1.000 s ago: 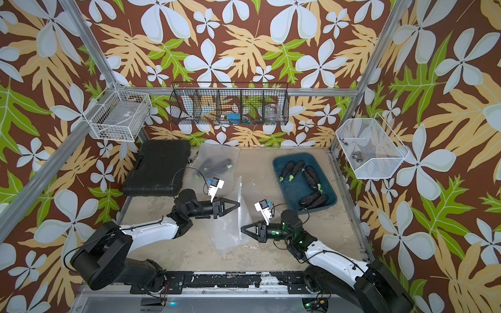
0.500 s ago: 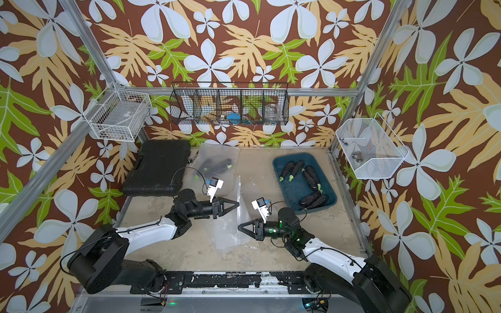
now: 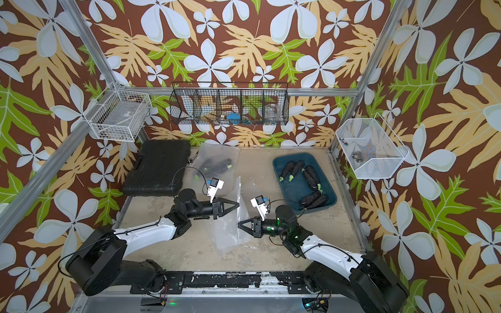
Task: Place the eggplant in a zip-top bag and seal the zipper
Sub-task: Open the zipper food storage bag.
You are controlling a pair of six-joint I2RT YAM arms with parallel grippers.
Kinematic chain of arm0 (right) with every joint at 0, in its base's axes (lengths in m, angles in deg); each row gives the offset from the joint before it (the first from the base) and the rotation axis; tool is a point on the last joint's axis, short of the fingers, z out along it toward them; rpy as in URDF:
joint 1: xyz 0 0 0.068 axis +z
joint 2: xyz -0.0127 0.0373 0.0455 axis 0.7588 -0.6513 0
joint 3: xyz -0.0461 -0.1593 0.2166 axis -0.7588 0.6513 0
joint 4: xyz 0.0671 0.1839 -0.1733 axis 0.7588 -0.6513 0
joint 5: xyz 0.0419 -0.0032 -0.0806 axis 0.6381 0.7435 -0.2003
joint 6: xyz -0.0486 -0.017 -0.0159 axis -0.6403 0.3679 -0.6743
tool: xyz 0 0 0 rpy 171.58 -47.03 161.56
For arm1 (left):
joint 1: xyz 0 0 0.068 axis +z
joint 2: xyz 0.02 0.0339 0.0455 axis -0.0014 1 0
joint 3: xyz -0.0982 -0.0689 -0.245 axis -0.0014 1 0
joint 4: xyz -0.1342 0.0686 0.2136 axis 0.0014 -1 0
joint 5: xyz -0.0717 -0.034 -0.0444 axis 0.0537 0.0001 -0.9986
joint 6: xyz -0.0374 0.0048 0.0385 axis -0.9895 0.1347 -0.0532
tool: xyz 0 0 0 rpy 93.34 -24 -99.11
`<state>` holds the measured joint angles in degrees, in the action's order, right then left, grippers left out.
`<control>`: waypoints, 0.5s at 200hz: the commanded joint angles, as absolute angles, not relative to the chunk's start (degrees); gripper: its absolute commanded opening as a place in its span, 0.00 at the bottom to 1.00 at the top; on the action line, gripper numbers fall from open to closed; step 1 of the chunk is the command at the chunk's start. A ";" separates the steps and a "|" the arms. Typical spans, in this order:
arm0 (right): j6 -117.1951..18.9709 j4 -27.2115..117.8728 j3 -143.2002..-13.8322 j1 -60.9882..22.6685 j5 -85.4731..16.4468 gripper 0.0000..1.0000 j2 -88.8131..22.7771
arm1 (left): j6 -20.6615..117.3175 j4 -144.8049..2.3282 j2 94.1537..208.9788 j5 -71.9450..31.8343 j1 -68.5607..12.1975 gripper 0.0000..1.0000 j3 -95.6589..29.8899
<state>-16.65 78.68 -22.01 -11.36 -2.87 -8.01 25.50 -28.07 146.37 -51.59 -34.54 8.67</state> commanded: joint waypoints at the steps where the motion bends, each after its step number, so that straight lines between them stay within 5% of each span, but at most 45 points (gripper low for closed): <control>1: -18.07 78.34 -23.03 -11.35 -3.16 0.19 -8.85 | 28.34 -30.57 145.73 -50.39 -35.20 0.00 7.89; 90: -19.47 75.37 -24.04 -11.32 -4.78 0.00 -8.58 | 30.09 -34.21 145.12 -48.91 -35.33 0.00 7.19; 100: -19.71 75.10 -24.15 -11.31 -4.85 0.00 -8.16 | 30.87 -36.15 144.82 -47.83 -35.33 0.07 6.79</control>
<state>-18.14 75.71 -23.59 -11.36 -3.53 -8.86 28.58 -33.14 145.39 -49.80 -35.24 7.75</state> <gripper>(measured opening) 0.054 0.050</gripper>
